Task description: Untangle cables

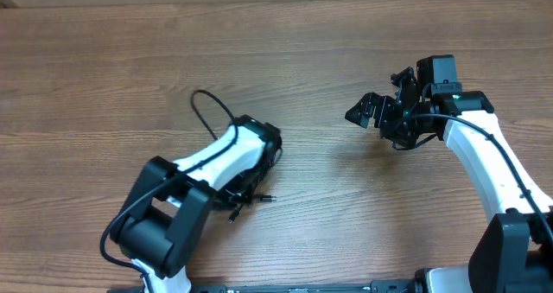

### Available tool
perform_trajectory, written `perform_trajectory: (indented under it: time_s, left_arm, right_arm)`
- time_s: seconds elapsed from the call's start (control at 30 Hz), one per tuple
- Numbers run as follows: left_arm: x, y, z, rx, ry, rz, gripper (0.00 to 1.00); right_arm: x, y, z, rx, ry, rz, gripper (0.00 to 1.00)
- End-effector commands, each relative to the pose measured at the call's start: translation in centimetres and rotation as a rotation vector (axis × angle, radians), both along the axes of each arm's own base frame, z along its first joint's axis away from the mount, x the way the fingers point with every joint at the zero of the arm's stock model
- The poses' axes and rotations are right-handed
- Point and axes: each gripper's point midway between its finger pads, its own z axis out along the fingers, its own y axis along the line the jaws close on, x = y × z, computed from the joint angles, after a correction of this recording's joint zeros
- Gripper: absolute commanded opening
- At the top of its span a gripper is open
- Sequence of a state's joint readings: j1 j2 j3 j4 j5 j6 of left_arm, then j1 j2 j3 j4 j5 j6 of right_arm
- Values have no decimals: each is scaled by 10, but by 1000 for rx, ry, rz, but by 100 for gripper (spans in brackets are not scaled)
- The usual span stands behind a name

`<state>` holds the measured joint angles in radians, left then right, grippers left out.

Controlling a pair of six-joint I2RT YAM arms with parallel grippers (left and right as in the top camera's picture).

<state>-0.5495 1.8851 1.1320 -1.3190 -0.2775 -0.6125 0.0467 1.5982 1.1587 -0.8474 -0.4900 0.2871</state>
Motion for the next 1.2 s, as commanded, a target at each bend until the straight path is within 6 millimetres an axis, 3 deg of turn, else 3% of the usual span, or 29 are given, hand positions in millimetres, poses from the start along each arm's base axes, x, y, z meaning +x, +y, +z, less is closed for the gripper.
perform_trajectory:
  time_s: [0.0, 0.23, 0.37, 0.6, 0.8, 1.17]
  left_arm:
    - [17, 14, 1, 11, -119, 128, 9]
    - [58, 1, -23, -307, -178, 295, 24]
    - [71, -17, -24, -554, -150, 293, 23]
    - [76, -20, -15, -798, -112, 291, 18]
    - [78, -14, -7, -900, -111, 357, 16]
    - [100, -20, 4, -1018, -181, 375, 19]
  right_arm:
    - [6, 1, 6, -3, -26, 5, 100]
    - [6, 1, 6, -3, -26, 5, 100]
    - [6, 1, 6, -3, -26, 5, 100]
    - [7, -2, 5, -23, -29, -2, 100]
    - [8, -3, 5, -28, -30, -4, 100]
    - [8, -3, 5, -28, -31, -4, 100]
